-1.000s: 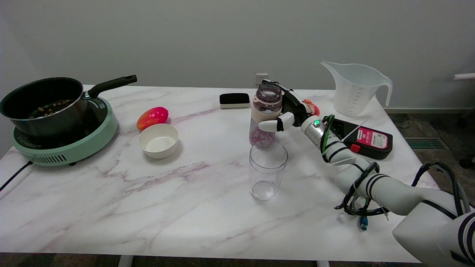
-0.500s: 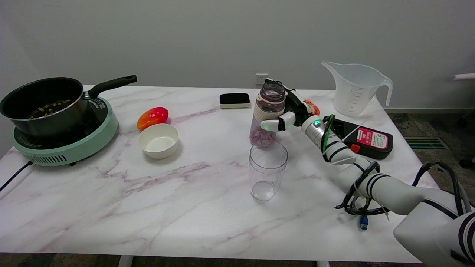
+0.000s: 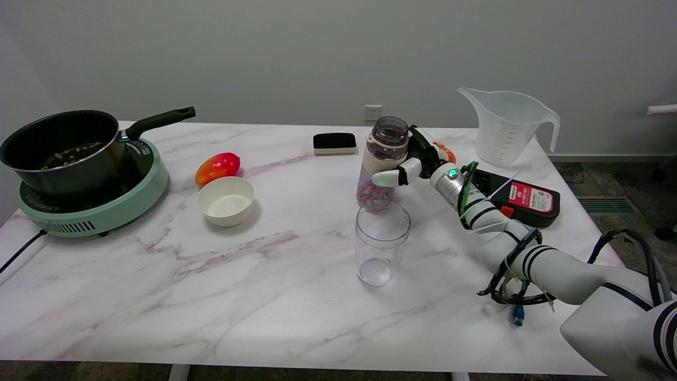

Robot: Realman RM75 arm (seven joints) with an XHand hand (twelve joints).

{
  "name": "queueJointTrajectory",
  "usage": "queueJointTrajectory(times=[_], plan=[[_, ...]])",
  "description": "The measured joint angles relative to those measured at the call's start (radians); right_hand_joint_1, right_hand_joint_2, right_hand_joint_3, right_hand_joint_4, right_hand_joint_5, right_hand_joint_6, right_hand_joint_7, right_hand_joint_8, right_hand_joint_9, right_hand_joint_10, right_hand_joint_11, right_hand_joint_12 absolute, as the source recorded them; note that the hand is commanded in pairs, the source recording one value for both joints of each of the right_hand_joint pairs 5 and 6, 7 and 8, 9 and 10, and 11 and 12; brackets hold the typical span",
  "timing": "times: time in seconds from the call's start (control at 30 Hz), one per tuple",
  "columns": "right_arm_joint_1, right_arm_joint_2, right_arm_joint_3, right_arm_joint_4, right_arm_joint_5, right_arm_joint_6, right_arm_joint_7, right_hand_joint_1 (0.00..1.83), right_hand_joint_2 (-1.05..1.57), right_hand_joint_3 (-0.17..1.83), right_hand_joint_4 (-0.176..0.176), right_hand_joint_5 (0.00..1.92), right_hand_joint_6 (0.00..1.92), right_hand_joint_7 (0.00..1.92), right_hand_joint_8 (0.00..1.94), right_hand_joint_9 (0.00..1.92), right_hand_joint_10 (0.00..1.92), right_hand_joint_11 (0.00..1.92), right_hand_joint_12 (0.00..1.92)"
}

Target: Pick up the bottle.

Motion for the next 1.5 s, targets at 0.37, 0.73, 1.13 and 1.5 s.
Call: queueJointTrajectory(times=[0.37,0.73,1.13,1.5], plan=[[0.002,0.003,0.0,0.014,-0.001,-0.014,-0.001,1.63,0.7,0.74,0.0,1.61,1.61,1.68,1.68,1.5,1.5,1.28,1.28],[-0.001,0.005,0.001,0.035,-0.006,-0.022,-0.001,1.62,0.63,0.88,0.0,1.52,1.52,1.63,1.63,1.46,1.46,1.26,1.26],[-0.006,0.007,0.008,0.048,-0.008,-0.027,-0.02,1.59,0.74,0.74,0.0,1.63,1.63,1.64,1.64,1.46,1.46,1.27,1.27],[-0.009,0.008,0.033,0.055,-0.007,-0.037,-0.064,1.57,0.83,0.64,0.0,1.71,1.71,1.66,1.66,1.46,1.46,1.27,1.27]])
